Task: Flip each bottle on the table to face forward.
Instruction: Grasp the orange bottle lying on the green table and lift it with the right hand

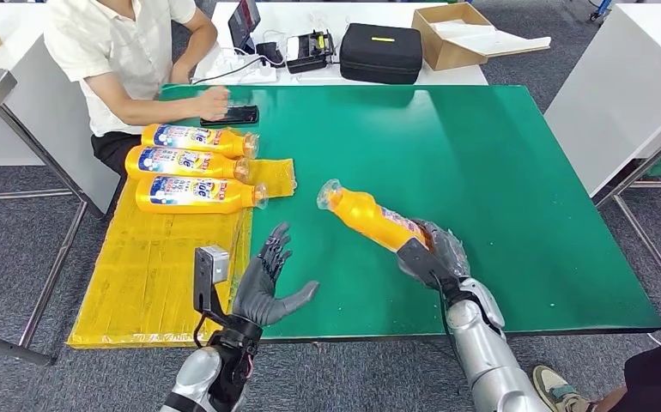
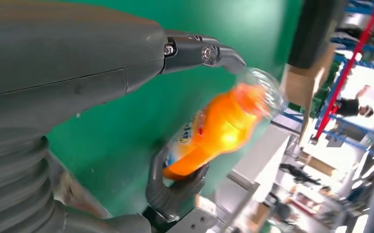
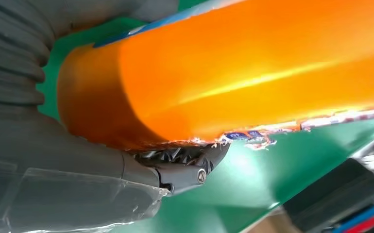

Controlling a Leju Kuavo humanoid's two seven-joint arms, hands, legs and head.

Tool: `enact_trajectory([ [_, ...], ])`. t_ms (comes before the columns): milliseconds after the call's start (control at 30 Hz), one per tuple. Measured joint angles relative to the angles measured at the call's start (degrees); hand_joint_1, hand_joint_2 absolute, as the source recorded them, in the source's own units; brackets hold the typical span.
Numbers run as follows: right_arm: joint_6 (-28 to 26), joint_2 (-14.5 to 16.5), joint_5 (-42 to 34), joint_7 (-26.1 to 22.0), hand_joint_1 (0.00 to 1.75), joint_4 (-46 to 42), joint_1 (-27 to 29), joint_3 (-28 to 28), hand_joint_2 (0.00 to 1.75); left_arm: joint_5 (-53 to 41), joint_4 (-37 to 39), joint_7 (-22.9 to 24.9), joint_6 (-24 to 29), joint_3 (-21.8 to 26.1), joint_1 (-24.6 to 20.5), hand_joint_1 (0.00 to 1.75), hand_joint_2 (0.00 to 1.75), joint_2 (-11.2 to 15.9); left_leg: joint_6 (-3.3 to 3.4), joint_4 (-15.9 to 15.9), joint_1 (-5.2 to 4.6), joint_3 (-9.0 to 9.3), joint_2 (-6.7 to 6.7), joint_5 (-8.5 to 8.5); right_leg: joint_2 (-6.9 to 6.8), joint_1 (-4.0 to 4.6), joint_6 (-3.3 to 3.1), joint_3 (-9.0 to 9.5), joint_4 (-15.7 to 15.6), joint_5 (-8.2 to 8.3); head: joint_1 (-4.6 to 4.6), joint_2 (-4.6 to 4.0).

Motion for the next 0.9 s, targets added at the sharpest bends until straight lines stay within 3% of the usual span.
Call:
enact_trajectory([
  [300, 2.21, 2.28, -3.99, 0.2, 1.75, -7.76, 0.06, 10.3, 1.75, 4.02, 6.51, -1.3, -1.88, 1.07, -0.68, 0.0, 1.75, -0.14, -0.03, 0.0, 0.09, -0.21, -0.03, 0.03, -0.01, 0.06, 0.0, -0.23, 0.02, -0.02, -0.02, 0.0],
  [633, 4.05, 4.73, -10.18, -0.82, 1.75, -12.15, -0.32, 21.36, 1.75, 10.16, 10.06, -4.16, 1.03, 1.37, -4.21, 0.0, 1.75, -0.54, -0.03, 0.01, 0.1, -0.34, -0.04, 0.04, -0.02, 0.07, 0.0, -0.39, 0.03, -0.01, -0.01, 0.0],
  [900, 4.02, 5.13, -11.42, -0.78, 1.75, -13.95, -0.28, 25.56, 1.75, 10.29, 11.0, -5.73, 2.25, 1.29, -6.04, 0.0, 1.75, -0.98, -0.03, 0.01, 0.1, -0.41, -0.04, 0.04, -0.02, 0.06, 0.0, -0.44, 0.03, -0.01, 0.01, 0.0],
])
